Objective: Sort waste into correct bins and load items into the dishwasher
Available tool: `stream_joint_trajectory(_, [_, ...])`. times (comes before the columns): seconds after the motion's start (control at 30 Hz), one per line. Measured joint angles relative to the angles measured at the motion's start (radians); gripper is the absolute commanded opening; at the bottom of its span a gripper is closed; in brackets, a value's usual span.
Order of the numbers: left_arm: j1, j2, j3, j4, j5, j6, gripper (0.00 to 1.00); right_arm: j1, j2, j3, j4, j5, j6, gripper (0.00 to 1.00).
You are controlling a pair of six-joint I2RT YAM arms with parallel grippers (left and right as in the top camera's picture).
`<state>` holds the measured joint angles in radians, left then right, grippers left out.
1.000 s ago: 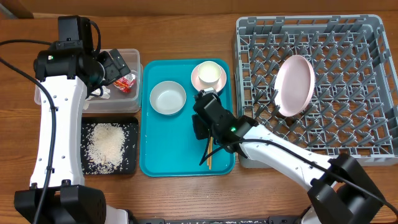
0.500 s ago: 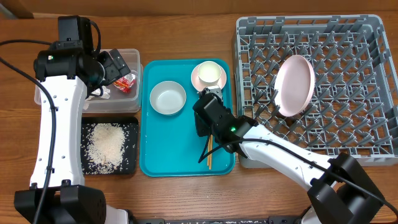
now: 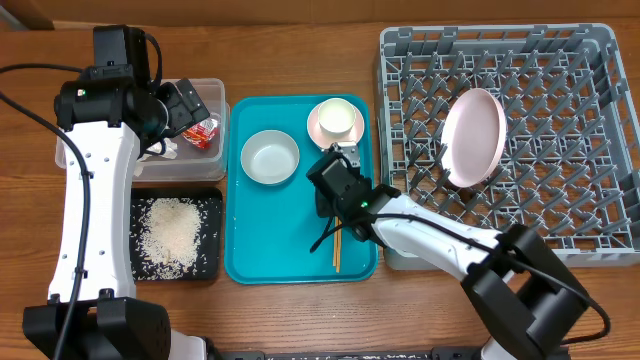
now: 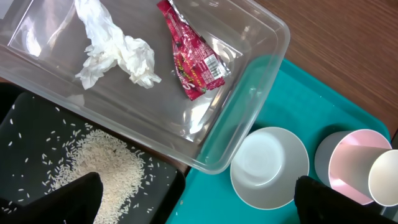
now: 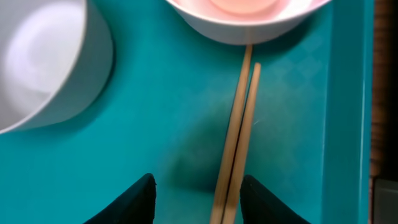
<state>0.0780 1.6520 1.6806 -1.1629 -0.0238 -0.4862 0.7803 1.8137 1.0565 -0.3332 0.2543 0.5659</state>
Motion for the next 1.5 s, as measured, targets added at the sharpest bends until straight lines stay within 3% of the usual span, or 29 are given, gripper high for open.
stream_joint_trajectory(0.27, [0.0,0.0,0.0,0.0,0.0,0.0,1.0,0.0,0.01,-0.003,0.078,-0.022,0.04,0.46])
stream_joint_trajectory(1.03, [0.0,0.0,0.0,0.0,0.0,0.0,1.0,-0.007,0.078,-0.004,0.1,-0.01,0.066,0.46])
stream_joint_trajectory(1.37, [0.0,0.0,0.0,0.0,0.0,0.0,1.0,-0.008,0.088,-0.004,0.062,-0.016,0.081,0.4])
stream_joint_trajectory(1.5, [0.0,0.0,0.0,0.0,0.0,0.0,1.0,-0.008,0.088,-0.003,0.06,-0.022,0.087,0.22])
